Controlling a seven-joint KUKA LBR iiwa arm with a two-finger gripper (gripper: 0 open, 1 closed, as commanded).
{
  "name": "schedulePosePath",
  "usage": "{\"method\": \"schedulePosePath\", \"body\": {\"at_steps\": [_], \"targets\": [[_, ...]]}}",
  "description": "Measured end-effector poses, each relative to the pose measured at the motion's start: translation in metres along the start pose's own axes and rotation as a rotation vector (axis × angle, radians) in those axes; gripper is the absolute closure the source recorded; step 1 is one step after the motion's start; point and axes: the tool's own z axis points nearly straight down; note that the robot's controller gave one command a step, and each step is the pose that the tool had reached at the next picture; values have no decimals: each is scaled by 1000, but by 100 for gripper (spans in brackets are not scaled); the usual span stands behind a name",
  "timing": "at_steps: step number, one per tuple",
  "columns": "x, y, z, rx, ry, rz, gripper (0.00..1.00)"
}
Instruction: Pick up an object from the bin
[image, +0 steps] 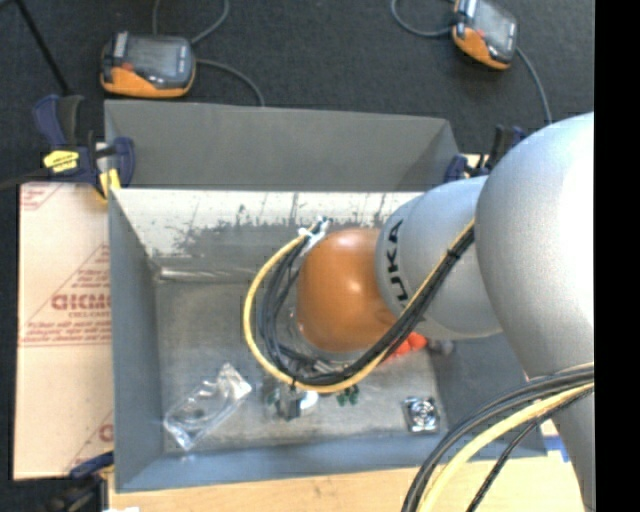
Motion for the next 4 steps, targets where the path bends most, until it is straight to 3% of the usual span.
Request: {"method": "schedulePosePath", "body": {"at_steps": [1, 2, 3, 4], "targets": [[-12, 10, -105, 2, -9, -9, 100], [-37, -3, -128, 3, -6, 18, 100], [-35, -2, -127, 2, -1, 18, 0], [-42, 55, -86, 0, 2, -65, 0]]}}
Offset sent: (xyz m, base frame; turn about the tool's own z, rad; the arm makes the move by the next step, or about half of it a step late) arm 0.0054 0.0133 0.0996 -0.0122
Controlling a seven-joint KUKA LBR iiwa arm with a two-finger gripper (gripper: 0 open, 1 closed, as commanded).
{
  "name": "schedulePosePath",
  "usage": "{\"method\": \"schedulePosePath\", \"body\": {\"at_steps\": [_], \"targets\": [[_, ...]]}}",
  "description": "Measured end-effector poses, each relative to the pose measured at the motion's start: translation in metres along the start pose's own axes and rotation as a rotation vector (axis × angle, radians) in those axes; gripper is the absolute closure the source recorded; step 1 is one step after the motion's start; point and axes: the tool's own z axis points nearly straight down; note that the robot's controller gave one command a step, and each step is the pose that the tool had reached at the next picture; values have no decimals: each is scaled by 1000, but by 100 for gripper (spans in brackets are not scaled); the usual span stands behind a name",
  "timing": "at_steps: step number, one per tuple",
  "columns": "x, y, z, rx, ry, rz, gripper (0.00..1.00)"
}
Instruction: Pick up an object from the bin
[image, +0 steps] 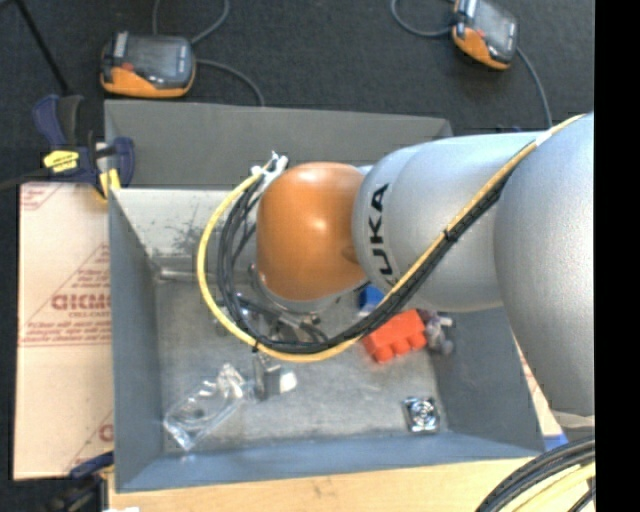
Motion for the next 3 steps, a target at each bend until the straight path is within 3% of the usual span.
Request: {"method": "schedulePosePath", "body": {"at_steps": [1, 2, 3], "targets": [[12, 9, 66, 1, 3, -301, 0], [12, 9, 65, 0, 0, -297, 100], [14, 11, 0, 3, -5, -298, 100]]}}
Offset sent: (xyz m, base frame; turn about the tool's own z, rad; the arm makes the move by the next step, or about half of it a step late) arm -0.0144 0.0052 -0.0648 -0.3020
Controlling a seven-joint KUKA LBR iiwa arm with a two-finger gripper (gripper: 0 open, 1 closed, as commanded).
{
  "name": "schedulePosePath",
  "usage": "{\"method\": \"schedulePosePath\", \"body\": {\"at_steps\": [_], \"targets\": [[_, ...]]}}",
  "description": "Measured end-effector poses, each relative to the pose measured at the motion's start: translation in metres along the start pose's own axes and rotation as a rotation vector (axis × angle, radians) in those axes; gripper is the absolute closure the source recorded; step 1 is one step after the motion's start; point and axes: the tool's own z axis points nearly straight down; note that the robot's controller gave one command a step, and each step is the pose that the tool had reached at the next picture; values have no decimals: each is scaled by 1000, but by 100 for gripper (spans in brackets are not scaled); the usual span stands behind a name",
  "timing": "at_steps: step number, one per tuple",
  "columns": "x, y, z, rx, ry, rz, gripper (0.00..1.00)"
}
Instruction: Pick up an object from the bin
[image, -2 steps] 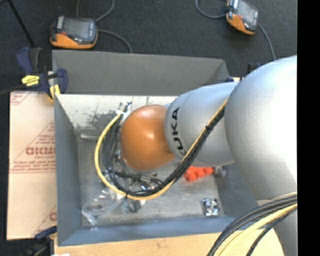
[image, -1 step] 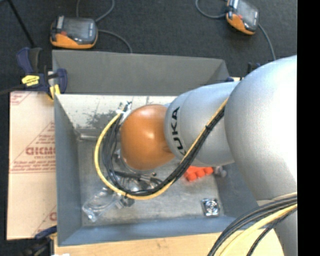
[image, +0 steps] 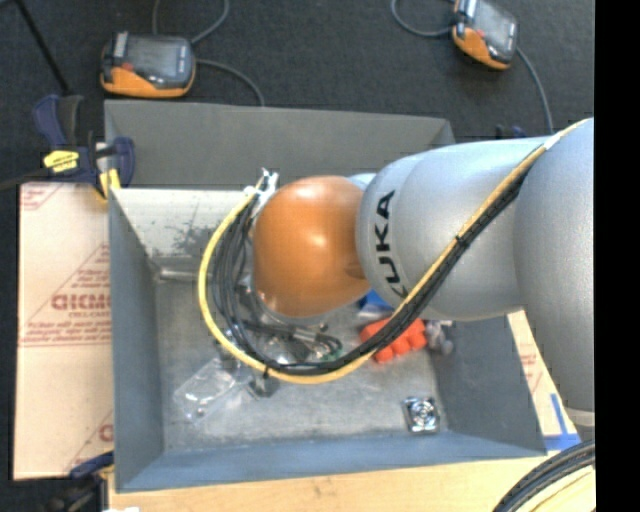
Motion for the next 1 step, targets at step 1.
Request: {"method": "schedulePosePath", "body": {"at_steps": [1], "targets": [[7, -12, -33, 0, 2, 18, 100]]}}
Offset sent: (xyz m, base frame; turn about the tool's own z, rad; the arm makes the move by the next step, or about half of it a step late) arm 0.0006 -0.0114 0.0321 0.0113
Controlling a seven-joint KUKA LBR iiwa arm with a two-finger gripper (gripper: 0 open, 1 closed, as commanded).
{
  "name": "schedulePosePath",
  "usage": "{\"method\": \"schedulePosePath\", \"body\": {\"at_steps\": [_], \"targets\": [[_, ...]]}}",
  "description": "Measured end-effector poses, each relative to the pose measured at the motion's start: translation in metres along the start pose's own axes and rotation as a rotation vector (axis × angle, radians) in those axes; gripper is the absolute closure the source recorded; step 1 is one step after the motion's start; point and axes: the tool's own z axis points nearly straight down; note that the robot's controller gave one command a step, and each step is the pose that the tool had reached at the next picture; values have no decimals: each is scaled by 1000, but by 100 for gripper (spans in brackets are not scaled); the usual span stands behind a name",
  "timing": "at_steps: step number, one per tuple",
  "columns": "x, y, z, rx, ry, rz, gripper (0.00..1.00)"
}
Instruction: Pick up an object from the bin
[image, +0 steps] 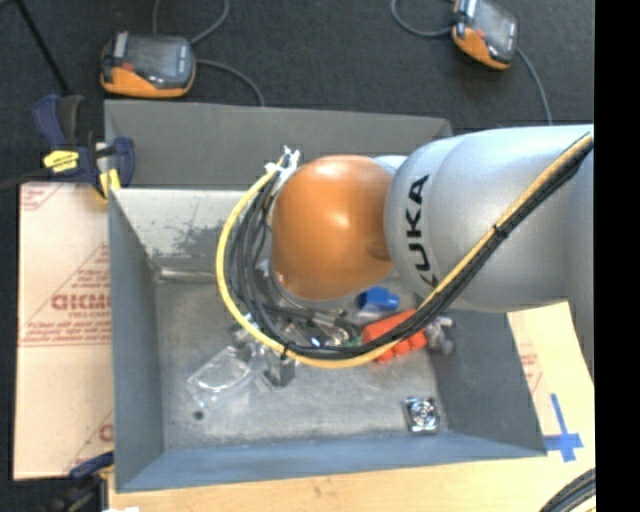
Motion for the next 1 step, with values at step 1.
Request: {"method": "schedulePosePath", "body": {"at_steps": [1], "targets": [[3, -34, -60, 2, -3, 23, 100]]}}
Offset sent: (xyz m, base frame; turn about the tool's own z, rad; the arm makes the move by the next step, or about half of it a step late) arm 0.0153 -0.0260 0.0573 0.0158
